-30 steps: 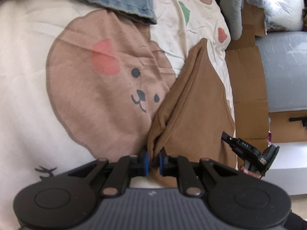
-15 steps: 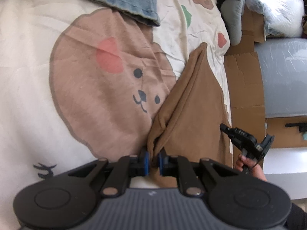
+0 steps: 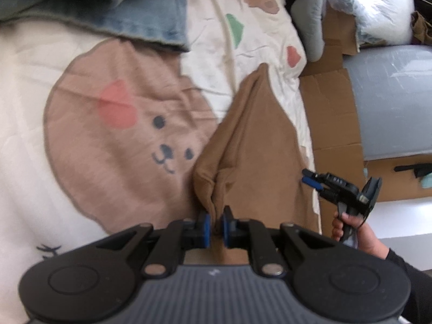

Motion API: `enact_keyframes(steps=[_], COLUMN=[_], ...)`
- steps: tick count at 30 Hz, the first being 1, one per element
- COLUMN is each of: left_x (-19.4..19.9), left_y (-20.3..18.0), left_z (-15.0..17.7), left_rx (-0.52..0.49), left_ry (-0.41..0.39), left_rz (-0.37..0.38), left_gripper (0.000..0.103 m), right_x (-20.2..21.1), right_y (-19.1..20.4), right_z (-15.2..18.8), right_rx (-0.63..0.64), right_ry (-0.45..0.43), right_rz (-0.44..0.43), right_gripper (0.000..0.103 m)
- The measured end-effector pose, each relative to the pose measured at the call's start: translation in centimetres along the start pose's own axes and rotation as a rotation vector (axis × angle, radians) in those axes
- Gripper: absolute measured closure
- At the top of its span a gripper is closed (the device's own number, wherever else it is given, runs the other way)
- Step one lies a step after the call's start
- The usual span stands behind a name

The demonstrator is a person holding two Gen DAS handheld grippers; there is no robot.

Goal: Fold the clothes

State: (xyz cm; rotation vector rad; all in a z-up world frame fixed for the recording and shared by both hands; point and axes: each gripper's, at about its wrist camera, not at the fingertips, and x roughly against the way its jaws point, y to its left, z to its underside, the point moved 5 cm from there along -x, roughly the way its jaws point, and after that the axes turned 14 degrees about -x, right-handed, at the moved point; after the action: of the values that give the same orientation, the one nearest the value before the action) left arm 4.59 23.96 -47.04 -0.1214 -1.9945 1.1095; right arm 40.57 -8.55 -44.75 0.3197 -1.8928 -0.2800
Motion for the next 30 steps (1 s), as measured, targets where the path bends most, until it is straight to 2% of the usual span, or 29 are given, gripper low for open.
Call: enact_keyframes(steps=[7,14,17,20,26,30], left_x=[1.1,1.7,1.8,1.8,1.5,1.4], left_y=[-3.3,-5.9,-6.5,-7.4,-9.6,-10.7], left_z=[-1.4,-2.0,-2.2,-2.6,-3.5,-4.2], left_rx=[-0.028,-0.044,-0.023,-0.022,-0.048,-0.038], left_ry=[-0.018,-0.010,-0.003,0.007,0.037,0.026], left_rz=[0.034,0.023,0.026,0.030,0.027,0.043], left_gripper=[0.095,0.095,0.095,0.095,0.095,0.096], right_x=[4.7,9.4,11.3,13.1,15.4,16.2], right_y=[1.5,3.9,5.1,6.6,9.2,10.4], right_z=[2.9,5.7,6.9,8.3,11.2,12.6], right_rx=[-0.040,0.058,0.083,0.128,0.205,0.223], right_ry=[-0.021,-0.032,-0.031,-0.026,-0.034,-0.042], right_rz=[-0.046,-0.071,-0.106,-0.148,-0.178,-0.202], right_gripper=[0.060,0.060,0.051,0.051,0.051,0.049])
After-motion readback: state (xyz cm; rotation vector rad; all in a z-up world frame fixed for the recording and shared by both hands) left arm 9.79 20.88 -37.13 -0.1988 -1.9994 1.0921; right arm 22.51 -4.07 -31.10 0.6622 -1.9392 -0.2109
